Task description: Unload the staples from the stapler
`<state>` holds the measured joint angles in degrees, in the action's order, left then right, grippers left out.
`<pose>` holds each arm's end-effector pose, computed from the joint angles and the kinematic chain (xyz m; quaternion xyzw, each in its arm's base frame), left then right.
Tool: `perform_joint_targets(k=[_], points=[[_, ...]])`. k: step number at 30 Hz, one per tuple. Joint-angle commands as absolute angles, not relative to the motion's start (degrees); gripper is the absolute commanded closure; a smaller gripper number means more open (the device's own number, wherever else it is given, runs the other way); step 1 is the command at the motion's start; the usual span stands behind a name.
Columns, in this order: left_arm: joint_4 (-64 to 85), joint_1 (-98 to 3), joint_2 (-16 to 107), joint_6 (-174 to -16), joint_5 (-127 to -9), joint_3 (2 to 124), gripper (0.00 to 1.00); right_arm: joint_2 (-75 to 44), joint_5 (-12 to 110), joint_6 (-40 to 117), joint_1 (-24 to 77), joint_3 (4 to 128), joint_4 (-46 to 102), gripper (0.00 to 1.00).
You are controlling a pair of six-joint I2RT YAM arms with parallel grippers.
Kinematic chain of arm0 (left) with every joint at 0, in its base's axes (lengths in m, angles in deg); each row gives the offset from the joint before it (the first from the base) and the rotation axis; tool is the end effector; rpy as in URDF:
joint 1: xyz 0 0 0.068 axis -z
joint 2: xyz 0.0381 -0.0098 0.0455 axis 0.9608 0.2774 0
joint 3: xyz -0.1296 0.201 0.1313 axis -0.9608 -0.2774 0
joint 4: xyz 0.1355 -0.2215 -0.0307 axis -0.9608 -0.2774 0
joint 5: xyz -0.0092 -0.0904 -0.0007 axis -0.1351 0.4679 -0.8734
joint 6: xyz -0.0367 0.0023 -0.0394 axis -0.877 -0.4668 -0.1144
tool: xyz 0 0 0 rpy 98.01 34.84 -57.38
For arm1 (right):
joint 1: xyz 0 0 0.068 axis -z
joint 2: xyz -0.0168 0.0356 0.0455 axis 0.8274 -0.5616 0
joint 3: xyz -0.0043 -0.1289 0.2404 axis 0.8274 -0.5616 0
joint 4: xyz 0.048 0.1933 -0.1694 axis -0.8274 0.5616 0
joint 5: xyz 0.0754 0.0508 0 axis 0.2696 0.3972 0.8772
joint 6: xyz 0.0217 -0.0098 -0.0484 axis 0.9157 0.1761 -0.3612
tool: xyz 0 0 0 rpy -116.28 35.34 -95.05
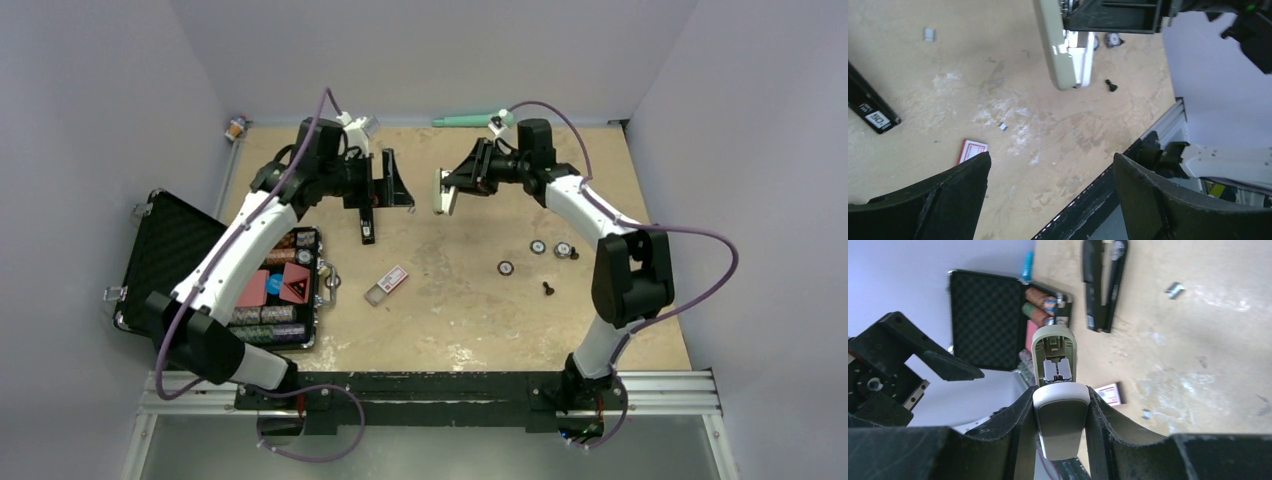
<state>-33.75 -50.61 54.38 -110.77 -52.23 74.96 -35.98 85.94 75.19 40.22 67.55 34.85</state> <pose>0.2856 -0.1389 0.3638 0.0524 0.8968 -0.3424 0.2752 0.3835 0.1333 0.2731 0.0147 0.8294 0.5104 0.2267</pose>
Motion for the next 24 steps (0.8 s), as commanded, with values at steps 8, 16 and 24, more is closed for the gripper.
perform_joint_targets(k=[8,16,24], points=[[-14.56,-51.53,44.69,-117.13,-33.48,72.69,0.03,-25.21,99.84,100.09,38.50,66.14,-1.13,1.00],[-5.94,-51.01,44.04,-121.52,-32.37,73.58,0.03,-25.73,100.69,112.29,33.80,69.54,-16.57,1.00],[-7.73,-48.37,46.06,-121.05,-33.48,76.55,0.21,-26.89,100.42,115.49,31.71,70.99,-21.51,1.00]])
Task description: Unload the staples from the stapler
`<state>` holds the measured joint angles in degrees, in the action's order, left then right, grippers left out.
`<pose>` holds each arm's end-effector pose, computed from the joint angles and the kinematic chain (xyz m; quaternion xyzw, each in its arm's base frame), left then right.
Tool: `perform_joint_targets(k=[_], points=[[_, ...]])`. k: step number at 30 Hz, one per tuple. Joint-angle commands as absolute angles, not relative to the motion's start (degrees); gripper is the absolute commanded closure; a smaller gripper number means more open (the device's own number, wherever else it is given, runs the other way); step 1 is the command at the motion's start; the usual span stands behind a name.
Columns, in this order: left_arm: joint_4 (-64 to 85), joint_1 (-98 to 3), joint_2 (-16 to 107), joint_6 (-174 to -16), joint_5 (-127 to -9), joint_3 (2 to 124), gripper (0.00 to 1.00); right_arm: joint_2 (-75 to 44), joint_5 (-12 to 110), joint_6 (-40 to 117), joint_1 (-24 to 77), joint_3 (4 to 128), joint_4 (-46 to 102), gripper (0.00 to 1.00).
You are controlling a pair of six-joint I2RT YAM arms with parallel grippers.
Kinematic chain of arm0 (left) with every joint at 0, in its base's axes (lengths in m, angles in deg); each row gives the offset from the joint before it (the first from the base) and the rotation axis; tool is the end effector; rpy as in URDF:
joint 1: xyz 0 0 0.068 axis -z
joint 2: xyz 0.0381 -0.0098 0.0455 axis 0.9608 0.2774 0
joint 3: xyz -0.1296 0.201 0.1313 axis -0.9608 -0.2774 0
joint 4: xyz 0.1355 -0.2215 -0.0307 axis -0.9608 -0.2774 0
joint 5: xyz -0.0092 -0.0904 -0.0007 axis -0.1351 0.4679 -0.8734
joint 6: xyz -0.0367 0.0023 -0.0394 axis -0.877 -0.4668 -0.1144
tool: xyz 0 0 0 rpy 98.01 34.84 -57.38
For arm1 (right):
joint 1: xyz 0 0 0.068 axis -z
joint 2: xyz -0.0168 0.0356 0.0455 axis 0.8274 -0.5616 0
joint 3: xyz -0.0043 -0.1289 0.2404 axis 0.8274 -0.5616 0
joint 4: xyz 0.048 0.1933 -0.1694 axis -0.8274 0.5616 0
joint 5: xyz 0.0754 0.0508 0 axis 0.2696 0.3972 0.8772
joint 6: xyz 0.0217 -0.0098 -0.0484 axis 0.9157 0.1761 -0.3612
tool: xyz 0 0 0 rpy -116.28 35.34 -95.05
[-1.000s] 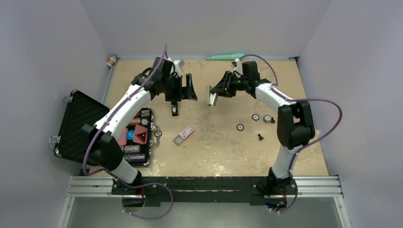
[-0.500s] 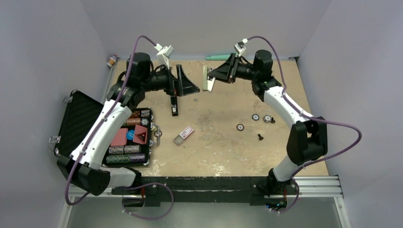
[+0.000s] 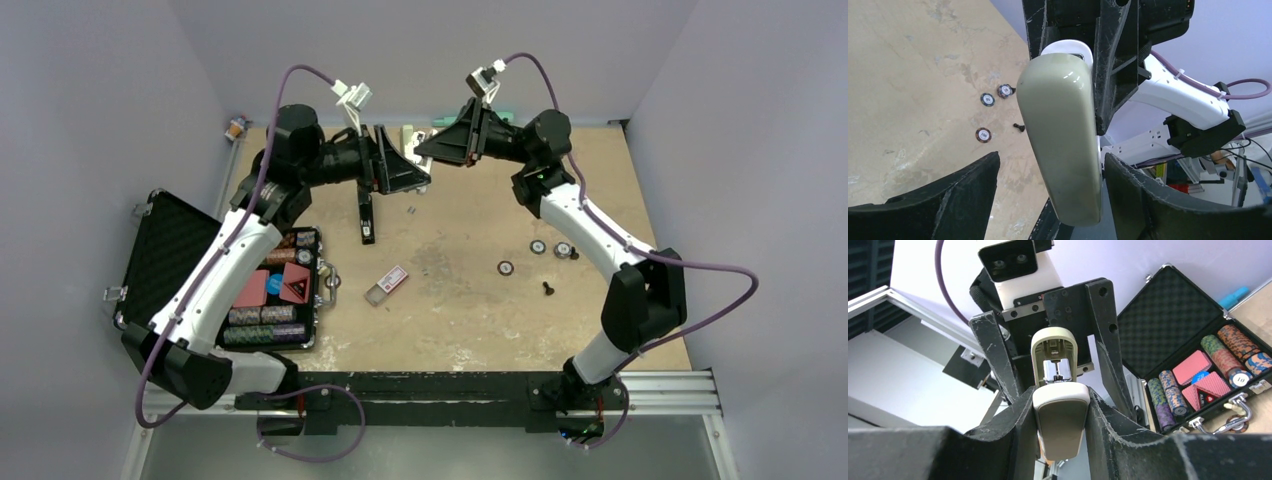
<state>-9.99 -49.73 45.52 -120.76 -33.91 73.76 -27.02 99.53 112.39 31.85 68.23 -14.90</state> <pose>0.2517 -0.1394 0.4414 0.1464 0.7404 -0.5439 0.3668 0.3226 0.1768 0.4156 -0.1518 0.5967 0.7451 0.2565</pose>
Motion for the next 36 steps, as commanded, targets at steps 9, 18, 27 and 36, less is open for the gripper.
perform_joint_targets(k=[9,18,27,36], points=[[-9.64,-48.10,47.89,-121.28,-33.67,78.82,0.70,-26.75,101.05,115.52,31.70,69.53,-22.32,1.00],[-13.99,-47.88,49.10,-119.80,-35.11,80.49,1.00,-28.58,103.74,115.35,31.83,70.32,-20.07,0.76],[-21.90,-47.98,48.98,-116.72,-40.60,82.35,1.00,-28.78,101.45,100.62,34.71,73.12,4.15,0.06],[-30.91,-48.14,49.01,-114.99,-52.40,83.13,1.00,-29.79,93.19,83.21,39.56,74.30,34.70,0.04]])
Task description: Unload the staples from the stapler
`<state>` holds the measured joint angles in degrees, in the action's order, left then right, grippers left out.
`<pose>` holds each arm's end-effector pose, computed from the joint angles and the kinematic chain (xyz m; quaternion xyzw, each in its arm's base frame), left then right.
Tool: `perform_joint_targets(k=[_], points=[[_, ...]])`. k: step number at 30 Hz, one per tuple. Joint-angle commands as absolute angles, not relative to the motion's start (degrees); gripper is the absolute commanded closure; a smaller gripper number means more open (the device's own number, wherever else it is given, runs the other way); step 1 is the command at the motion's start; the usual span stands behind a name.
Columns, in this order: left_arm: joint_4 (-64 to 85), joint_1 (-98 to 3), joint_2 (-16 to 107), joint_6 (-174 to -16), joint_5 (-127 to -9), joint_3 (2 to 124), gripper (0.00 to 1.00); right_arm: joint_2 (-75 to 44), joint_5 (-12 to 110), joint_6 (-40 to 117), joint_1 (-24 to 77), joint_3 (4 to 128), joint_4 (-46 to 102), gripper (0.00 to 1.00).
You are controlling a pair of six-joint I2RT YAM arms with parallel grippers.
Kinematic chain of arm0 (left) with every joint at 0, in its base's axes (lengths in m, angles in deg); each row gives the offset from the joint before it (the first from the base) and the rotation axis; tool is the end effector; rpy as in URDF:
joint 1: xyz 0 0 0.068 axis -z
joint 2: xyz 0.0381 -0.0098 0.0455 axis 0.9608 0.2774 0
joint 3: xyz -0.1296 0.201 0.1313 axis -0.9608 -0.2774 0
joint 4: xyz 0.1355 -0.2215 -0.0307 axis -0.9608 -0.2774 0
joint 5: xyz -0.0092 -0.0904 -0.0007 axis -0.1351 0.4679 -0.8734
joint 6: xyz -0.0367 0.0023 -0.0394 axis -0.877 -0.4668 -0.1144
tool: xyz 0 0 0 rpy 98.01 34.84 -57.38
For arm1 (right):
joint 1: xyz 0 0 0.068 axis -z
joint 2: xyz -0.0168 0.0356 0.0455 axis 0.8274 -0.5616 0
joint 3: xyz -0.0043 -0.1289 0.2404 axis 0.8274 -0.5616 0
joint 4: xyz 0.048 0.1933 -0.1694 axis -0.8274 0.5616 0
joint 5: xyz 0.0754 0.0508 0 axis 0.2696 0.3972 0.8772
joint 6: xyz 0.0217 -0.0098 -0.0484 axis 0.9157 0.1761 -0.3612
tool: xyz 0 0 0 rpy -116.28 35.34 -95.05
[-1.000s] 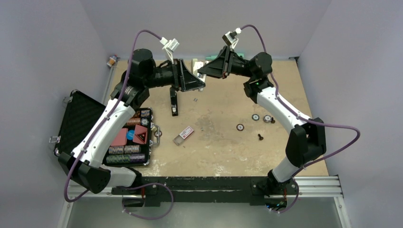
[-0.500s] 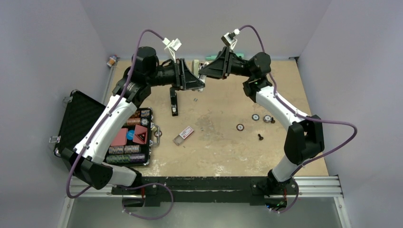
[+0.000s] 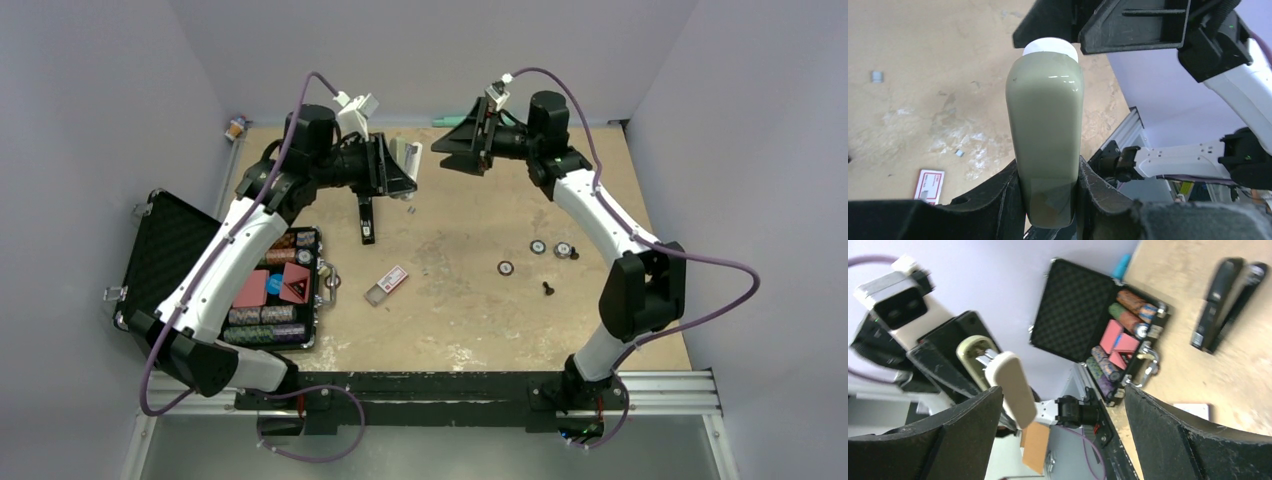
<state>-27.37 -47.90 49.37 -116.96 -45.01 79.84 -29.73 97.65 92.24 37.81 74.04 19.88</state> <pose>0.2576 -0.1463 0.4275 0.0888 0.8243 -0.4526 0.3283 0.3617 0.1490 0.3787 -0.0665 0.7184 0.6475 0.2454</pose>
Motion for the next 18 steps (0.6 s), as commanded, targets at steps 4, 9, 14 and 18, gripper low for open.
perform_joint_targets(k=[4,9,14,18], points=[[-33.57,-48.24,50.41,-115.64,-56.50,84.12,1.00,-27.52,91.35,81.90,40.58,71.67,35.83,0.04],[-35.72,-48.23,52.54,-116.26,-60.97,85.17,1.00,-25.66,87.78,77.82,40.72,73.10,41.19,0.05],[-35.61,-48.23,55.32,-117.05,-65.08,85.24,1.00,-23.18,84.86,75.57,40.82,73.77,44.48,0.05],[-34.61,-48.21,58.92,-117.36,-65.82,85.20,1.00,-20.72,82.86,74.26,40.89,72.60,46.52,0.05]])
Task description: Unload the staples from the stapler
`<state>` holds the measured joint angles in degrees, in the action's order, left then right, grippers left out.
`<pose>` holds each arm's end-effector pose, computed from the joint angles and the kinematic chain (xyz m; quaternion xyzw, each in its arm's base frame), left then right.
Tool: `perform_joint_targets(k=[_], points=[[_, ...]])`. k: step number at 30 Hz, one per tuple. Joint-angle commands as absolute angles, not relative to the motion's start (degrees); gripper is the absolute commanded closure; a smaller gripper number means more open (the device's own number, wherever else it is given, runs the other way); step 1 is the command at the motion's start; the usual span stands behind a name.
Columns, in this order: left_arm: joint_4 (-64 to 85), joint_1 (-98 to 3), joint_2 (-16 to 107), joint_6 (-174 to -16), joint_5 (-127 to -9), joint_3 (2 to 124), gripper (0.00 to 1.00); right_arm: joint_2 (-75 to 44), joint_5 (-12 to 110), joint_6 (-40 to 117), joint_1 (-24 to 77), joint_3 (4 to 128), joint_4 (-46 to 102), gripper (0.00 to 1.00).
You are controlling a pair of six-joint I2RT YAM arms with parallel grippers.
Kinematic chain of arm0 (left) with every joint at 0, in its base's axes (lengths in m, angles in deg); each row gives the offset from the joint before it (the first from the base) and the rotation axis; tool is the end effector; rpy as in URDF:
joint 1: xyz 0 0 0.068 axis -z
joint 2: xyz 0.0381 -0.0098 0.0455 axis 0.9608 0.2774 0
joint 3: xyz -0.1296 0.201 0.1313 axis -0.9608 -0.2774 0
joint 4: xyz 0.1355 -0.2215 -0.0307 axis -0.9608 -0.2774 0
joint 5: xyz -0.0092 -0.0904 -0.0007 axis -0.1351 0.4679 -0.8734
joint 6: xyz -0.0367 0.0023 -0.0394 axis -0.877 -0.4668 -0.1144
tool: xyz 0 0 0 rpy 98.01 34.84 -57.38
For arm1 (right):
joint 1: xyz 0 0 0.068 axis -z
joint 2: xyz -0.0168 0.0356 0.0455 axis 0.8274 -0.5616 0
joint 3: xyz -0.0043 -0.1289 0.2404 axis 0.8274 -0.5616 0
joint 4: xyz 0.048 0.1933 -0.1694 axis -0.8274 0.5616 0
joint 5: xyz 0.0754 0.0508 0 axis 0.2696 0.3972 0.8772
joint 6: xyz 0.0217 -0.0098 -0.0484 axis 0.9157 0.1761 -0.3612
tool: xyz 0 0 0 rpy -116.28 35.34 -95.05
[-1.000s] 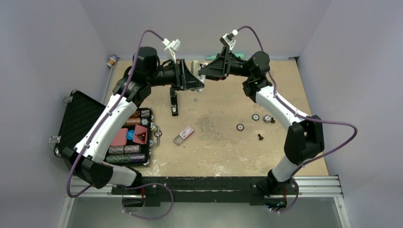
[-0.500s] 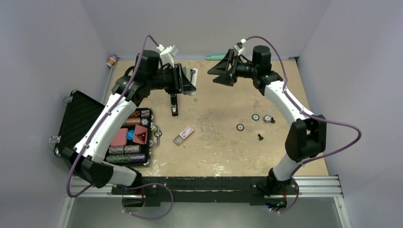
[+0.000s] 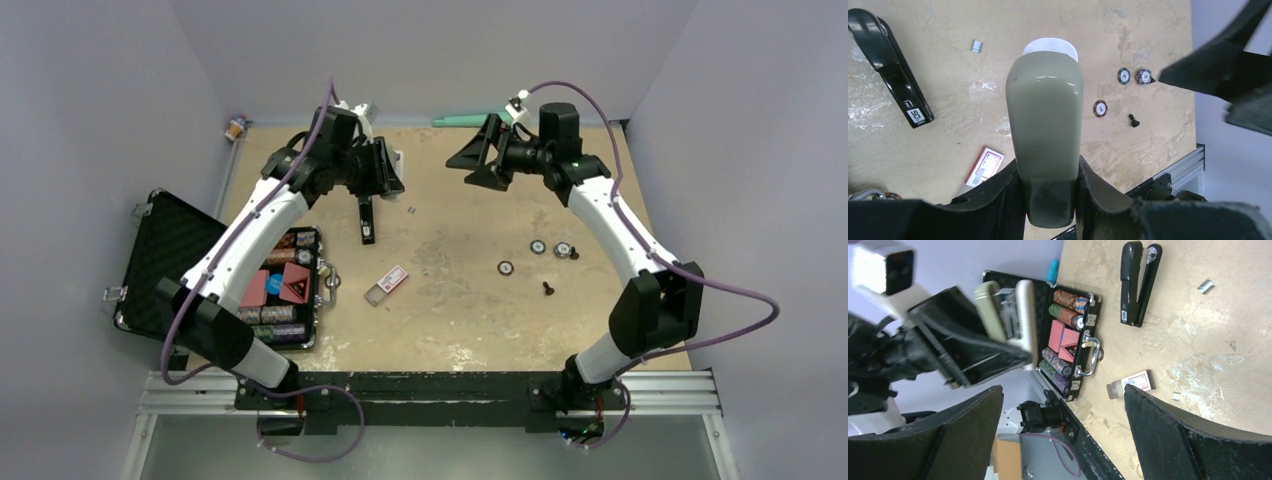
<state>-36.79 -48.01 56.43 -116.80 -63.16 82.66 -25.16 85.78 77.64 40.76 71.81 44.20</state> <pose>0.2883 -0.1490 0.3907 -0.0104 0.9004 -0.2997 0.3151 0.3451 0.1189 0.3531 0.0151 0.8107 0.5252 0.2582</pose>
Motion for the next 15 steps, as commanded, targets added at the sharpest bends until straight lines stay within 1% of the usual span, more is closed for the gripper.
perform_joint_targets(k=[1,10,15], points=[[-34.09,-48.22,59.66,-117.55,-65.93,85.05,1.00,-19.97,82.57,74.13,40.97,71.93,46.68,0.05],[-31.16,-48.14,65.87,-118.22,-69.10,81.82,1.00,-13.57,80.77,73.53,41.00,64.48,47.46,0.04],[-32.65,-48.17,72.18,-116.51,-71.67,84.28,1.00,-11.51,79.77,72.79,41.03,63.07,48.99,0.03]])
